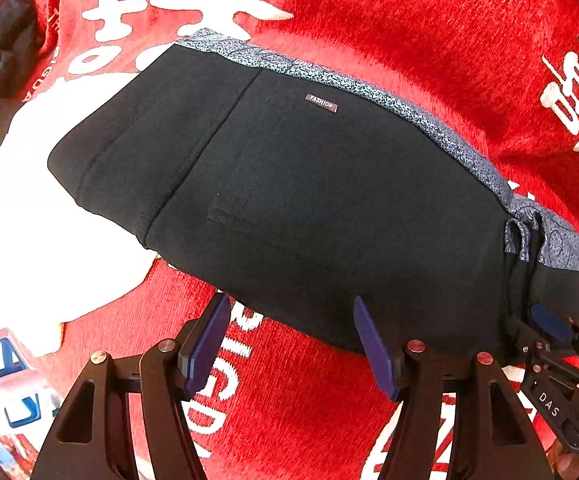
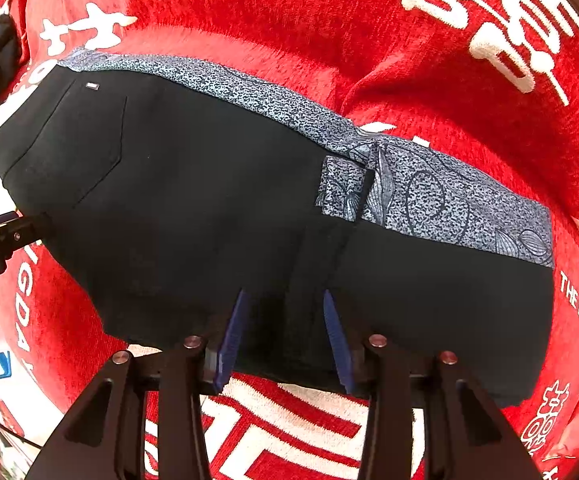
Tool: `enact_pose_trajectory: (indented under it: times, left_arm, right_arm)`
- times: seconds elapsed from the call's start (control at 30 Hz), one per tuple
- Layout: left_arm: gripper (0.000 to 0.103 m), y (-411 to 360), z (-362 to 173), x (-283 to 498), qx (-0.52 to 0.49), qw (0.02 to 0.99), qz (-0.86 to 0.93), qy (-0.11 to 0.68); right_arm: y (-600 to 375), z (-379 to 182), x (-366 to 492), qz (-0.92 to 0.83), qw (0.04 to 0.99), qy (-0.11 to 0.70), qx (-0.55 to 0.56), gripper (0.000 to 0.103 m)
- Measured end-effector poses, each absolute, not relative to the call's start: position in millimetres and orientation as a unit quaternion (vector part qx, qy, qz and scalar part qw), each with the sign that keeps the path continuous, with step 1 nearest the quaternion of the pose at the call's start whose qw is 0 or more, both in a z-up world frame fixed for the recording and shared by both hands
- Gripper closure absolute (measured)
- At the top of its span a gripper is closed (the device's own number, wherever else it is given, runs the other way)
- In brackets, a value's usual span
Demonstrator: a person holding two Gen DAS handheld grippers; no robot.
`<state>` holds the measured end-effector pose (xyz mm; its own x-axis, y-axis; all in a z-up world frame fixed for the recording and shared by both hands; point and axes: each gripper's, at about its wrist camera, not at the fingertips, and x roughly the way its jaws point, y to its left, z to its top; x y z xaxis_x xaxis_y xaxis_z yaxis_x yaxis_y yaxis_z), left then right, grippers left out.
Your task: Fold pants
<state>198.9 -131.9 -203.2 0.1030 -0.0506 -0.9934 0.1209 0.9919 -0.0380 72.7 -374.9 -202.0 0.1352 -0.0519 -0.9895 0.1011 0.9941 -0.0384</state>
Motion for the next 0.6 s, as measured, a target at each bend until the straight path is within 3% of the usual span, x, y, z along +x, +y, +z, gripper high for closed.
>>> enact_pose_trajectory:
  times: [0.6]
  left_arm:
    - [0.038, -112, -209, 208, 0.015, 0.740, -0.039, 0.671]
  right_arm:
    - [-360, -190, 72, -0.027, 0.761, 0.647, 0.046, 0.057]
